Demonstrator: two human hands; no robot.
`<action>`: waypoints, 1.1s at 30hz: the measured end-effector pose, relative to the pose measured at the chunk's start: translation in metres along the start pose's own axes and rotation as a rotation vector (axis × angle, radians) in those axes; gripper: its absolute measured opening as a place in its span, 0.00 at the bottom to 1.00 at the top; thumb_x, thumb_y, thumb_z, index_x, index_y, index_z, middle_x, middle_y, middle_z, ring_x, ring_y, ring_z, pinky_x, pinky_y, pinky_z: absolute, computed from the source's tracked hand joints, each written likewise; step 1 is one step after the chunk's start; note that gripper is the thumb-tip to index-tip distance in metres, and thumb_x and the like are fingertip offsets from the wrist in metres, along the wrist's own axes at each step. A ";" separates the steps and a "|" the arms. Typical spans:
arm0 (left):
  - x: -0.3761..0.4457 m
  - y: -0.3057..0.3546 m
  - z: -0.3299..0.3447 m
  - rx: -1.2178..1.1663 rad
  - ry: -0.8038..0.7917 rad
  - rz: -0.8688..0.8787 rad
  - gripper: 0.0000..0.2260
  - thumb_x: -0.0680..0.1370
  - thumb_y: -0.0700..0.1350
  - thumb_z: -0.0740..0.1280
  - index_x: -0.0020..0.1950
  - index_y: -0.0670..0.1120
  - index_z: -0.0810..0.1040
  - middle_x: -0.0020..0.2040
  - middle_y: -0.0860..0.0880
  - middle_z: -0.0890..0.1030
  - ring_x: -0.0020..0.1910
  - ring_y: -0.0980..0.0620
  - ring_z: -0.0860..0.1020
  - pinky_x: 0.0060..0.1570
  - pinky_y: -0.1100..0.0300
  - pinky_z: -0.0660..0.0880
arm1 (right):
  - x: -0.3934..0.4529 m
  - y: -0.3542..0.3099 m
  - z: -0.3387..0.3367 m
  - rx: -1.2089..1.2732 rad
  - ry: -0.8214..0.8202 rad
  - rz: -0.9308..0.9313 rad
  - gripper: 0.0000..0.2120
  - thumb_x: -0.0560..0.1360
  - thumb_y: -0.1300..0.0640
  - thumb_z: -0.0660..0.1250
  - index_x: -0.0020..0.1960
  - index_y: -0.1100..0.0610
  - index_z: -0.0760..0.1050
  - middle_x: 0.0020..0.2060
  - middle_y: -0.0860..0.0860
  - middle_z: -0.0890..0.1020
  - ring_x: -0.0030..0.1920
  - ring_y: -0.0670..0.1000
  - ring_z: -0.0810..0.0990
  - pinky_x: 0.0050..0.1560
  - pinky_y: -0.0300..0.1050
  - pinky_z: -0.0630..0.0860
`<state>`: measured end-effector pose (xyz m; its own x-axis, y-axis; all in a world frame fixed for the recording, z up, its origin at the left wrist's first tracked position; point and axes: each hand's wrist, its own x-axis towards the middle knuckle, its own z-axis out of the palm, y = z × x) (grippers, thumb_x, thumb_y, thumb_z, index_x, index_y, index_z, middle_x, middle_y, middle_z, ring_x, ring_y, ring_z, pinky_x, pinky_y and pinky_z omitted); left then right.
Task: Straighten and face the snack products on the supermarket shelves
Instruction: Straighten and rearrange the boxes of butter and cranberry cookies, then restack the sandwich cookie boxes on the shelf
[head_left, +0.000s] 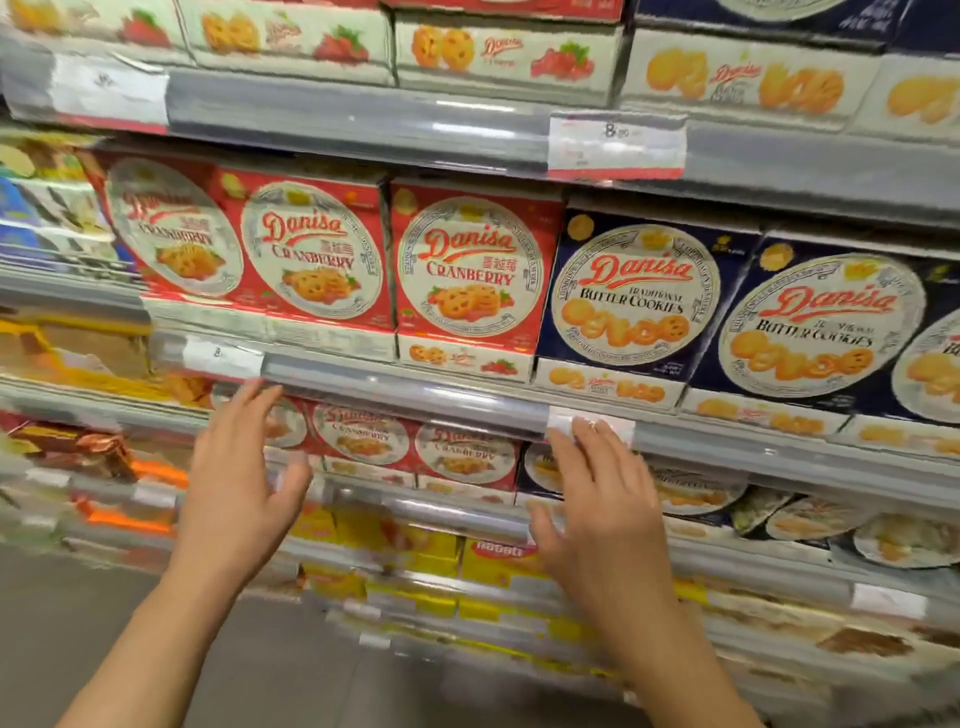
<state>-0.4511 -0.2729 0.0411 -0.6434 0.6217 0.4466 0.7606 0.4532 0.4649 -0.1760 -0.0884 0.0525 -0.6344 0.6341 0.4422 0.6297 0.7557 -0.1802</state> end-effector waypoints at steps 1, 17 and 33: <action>0.005 -0.009 -0.001 0.037 -0.013 0.024 0.33 0.75 0.55 0.60 0.77 0.40 0.65 0.78 0.39 0.65 0.78 0.40 0.62 0.76 0.41 0.60 | 0.000 -0.005 0.001 -0.004 0.002 0.024 0.32 0.72 0.48 0.66 0.75 0.56 0.71 0.72 0.57 0.74 0.74 0.60 0.70 0.69 0.65 0.71; 0.061 -0.107 -0.015 0.113 -0.192 0.250 0.35 0.72 0.57 0.55 0.79 0.48 0.65 0.80 0.44 0.65 0.78 0.41 0.63 0.70 0.37 0.67 | 0.015 -0.083 0.003 -0.108 -0.148 0.386 0.40 0.71 0.33 0.50 0.82 0.43 0.53 0.78 0.56 0.54 0.80 0.58 0.54 0.73 0.51 0.68; 0.070 -0.125 -0.069 0.035 -0.383 0.274 0.29 0.77 0.62 0.52 0.75 0.56 0.72 0.81 0.58 0.60 0.78 0.53 0.62 0.74 0.55 0.62 | 0.027 -0.171 0.040 0.471 0.284 0.241 0.27 0.73 0.48 0.64 0.70 0.57 0.74 0.71 0.54 0.74 0.70 0.56 0.73 0.70 0.38 0.66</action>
<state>-0.5972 -0.3298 0.0672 -0.3454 0.9094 0.2318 0.9046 0.2570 0.3400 -0.3186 -0.1938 0.0602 -0.3133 0.7770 0.5461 0.4334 0.6286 -0.6458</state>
